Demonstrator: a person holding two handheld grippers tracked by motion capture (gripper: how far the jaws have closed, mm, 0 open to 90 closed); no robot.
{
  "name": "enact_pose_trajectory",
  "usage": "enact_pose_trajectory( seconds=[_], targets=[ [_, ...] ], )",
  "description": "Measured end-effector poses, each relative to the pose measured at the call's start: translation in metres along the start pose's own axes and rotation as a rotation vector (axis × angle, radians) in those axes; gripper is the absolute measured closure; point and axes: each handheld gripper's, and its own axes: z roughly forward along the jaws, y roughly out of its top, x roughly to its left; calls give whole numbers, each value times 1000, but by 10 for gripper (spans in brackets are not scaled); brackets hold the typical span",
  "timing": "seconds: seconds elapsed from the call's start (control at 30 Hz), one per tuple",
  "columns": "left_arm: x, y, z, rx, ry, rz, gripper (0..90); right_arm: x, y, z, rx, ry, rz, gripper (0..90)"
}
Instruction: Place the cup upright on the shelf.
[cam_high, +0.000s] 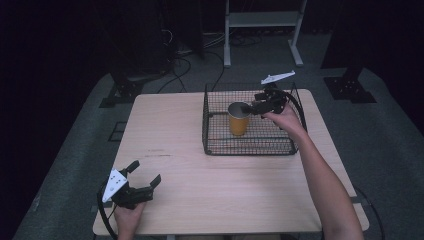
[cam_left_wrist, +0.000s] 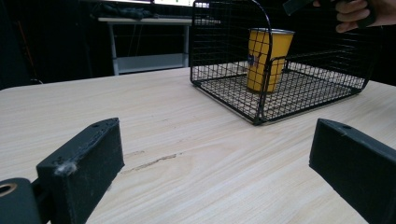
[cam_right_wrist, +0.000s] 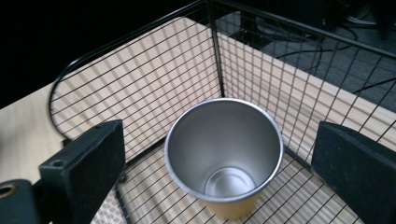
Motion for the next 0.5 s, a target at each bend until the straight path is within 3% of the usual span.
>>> enact_pose_trajectory(
  seconds=[0.5],
  targets=[
    [-2, 0, 0, 3, -7, 8, 23, 12, -14, -21, 7, 8, -11, 26]
  ],
)
